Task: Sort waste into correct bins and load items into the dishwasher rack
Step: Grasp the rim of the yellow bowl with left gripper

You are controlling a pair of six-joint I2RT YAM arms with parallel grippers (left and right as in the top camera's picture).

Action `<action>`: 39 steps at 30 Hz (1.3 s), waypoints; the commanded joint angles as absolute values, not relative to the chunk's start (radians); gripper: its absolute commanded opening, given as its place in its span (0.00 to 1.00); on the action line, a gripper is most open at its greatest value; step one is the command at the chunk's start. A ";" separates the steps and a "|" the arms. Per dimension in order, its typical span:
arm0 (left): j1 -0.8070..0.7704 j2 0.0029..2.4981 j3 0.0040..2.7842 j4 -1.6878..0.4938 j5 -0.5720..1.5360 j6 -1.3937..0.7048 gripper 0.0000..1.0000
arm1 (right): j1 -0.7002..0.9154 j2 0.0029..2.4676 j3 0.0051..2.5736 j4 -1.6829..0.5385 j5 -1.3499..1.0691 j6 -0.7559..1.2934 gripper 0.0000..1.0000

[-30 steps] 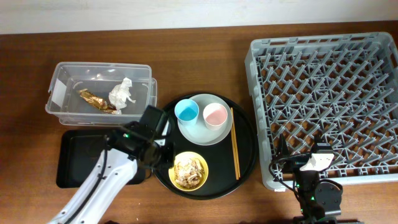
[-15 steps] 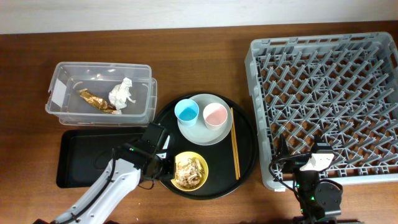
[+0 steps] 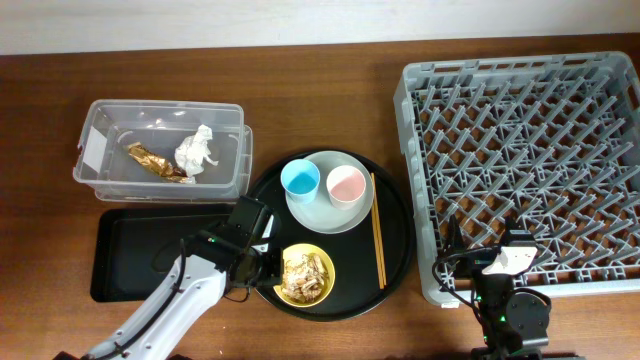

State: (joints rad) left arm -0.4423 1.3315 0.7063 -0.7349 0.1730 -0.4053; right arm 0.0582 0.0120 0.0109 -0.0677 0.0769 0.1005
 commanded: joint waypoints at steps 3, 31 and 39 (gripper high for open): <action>-0.445 1.331 0.700 -0.720 0.188 -0.411 0.10 | 0.051 0.006 0.006 -0.075 0.075 0.097 0.99; -0.444 1.331 0.735 -0.680 0.115 -0.410 0.00 | 0.051 0.006 0.006 -0.075 0.075 0.097 0.99; -0.444 1.331 0.775 -0.711 -0.154 -0.411 0.01 | 0.051 0.006 0.006 -0.075 0.075 0.097 0.99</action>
